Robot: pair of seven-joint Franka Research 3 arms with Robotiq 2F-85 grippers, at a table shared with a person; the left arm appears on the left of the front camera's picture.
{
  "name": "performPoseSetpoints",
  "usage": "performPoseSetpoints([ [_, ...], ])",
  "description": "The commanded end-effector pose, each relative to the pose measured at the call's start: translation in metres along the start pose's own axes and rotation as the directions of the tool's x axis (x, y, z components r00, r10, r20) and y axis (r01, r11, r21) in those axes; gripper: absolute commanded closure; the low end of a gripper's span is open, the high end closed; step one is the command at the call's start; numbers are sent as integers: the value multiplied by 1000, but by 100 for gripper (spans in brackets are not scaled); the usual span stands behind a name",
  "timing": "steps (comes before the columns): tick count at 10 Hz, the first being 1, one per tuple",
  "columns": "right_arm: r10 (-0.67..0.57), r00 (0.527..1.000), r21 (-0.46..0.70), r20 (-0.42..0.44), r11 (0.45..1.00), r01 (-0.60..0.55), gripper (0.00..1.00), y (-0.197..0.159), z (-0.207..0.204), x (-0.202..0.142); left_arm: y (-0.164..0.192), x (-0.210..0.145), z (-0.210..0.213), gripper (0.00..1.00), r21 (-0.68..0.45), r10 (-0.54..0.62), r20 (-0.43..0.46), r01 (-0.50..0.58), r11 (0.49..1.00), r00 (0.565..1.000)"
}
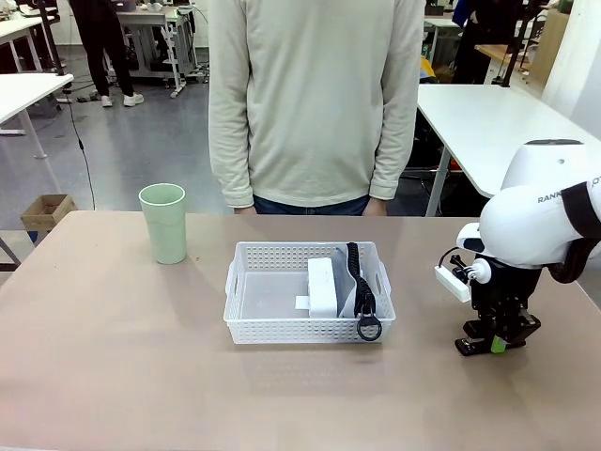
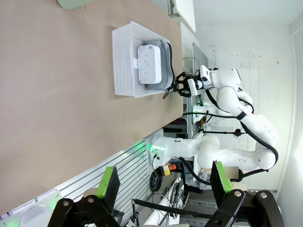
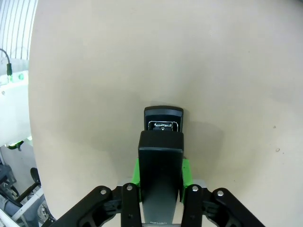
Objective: Efficiently arrange items inside the basket to fit them all.
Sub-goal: Pick up the Stapler and place it inside the Organizing basket.
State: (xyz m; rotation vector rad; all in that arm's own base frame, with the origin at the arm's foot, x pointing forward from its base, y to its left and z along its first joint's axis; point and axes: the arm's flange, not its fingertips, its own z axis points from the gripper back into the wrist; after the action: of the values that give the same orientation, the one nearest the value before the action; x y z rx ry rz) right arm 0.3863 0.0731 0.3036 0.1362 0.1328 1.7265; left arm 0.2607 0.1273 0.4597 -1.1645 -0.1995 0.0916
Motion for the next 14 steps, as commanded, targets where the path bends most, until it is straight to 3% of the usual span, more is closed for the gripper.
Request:
performPoseSetpoints([
  [1, 4, 1000, 0, 10, 1000, -4, 100, 39, -14, -5, -1, -2, 0, 0, -20, -6, 3, 6, 1000, 1000],
  [2, -47, 999, 7, -15, 999, 47, 100, 45, 2, -5, -1, -2, 0, 0, -20, -6, 3, 6, 1000, 1000],
  [4, -246, 969, -73, -22, 967, 244, 100, 80, 81, -11, -1, -2, 0, 0, -20, -6, 3, 6, 1000, 1000],
  [6, -437, 898, -229, 50, 871, 436, 100, 115, 142, -21, -1, -2, 0, 0, -20, -6, 3, 6, 1000, 1000],
  [7, -231, 973, -83, 18, 969, 231, 73, 42, 91, -15, -1, -2, 0, 0, -20, -6, 3, 6, 1000, 1000],
  [10, -231, 973, -83, 18, 969, 231, 73, 42, 91, -15, -1, -2, 0, 0, -20, -6, 3, 6, 1000, 1000],
  [11, -278, 960, -95, 41, 955, 281, 63, 63, 108, -10, -1, -2, 0, 0, -20, -6, 3, 6, 1000, 1000],
  [12, -274, 961, -106, 43, 955, 277, 63, 65, 113, -1, -1, -2, 0, 0, -20, -6, 3, 6, 1000, 1000],
  [13, -243, 966, -167, 91, 952, 255, 63, 63, 133, 24, -1, -2, 0, 0, -20, -6, 3, 6, 1000, 1000],
  [14, -276, 956, -126, 96, 950, 287, 63, 56, 161, 67, -1, -2, 0, 0, -20, -6, 3, 6, 1000, 1000],
])
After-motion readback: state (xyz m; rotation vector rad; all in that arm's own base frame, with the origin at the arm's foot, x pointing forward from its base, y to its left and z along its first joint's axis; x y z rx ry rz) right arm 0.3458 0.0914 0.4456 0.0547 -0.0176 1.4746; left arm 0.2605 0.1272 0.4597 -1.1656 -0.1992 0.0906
